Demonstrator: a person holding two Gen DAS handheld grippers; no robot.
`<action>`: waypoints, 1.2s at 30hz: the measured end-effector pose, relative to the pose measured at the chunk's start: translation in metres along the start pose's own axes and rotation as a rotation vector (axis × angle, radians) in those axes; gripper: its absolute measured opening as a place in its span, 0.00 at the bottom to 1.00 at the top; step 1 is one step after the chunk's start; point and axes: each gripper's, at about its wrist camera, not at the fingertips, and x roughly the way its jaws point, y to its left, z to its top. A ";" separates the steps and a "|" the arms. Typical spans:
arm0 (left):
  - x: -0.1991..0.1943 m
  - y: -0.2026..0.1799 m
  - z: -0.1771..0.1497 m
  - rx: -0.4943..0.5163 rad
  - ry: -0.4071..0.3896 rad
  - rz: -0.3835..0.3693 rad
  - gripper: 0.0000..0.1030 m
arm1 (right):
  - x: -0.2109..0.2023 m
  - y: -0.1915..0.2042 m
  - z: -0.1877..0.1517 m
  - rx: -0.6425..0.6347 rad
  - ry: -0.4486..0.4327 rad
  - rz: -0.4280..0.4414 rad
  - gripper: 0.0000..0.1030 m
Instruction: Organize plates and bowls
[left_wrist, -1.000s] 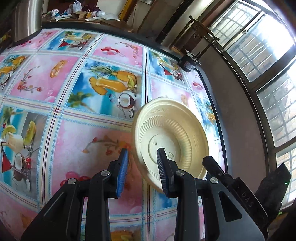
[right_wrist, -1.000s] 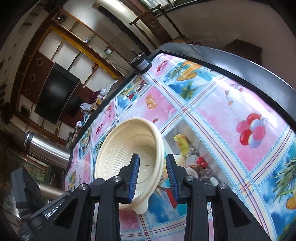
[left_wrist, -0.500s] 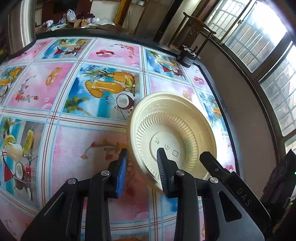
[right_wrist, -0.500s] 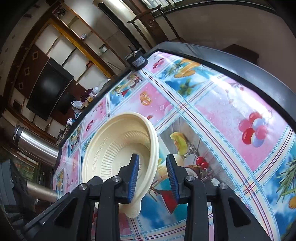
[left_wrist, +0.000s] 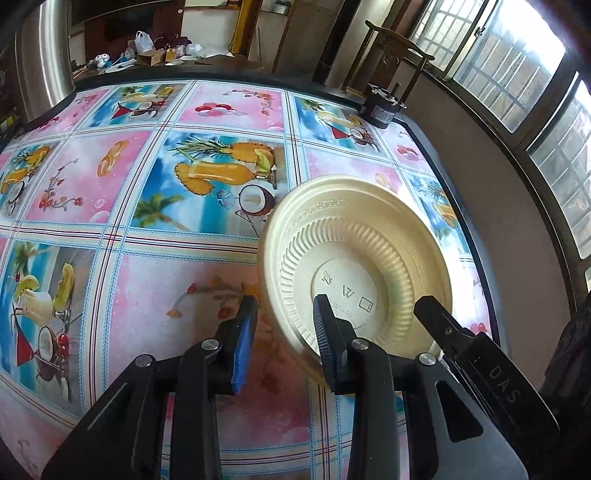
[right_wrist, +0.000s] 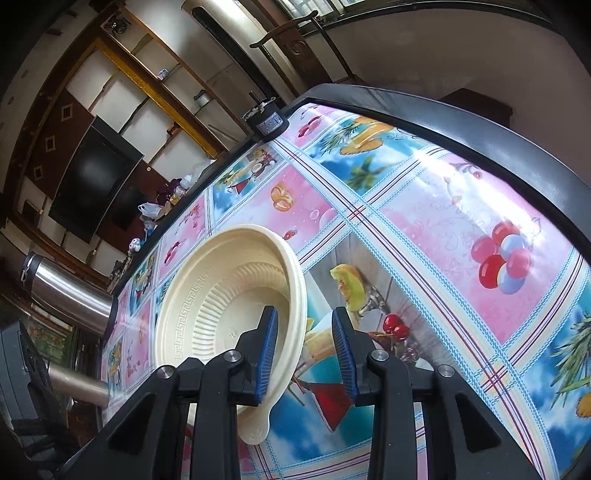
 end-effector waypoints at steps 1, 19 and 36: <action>0.000 0.000 0.000 0.002 -0.003 0.003 0.28 | 0.000 0.000 0.000 0.001 -0.001 0.000 0.33; -0.001 -0.002 -0.001 0.007 -0.007 0.009 0.28 | -0.003 0.001 0.000 -0.001 -0.003 -0.003 0.33; -0.002 -0.004 -0.001 0.010 -0.009 0.011 0.28 | -0.001 0.000 -0.002 0.002 0.003 -0.005 0.33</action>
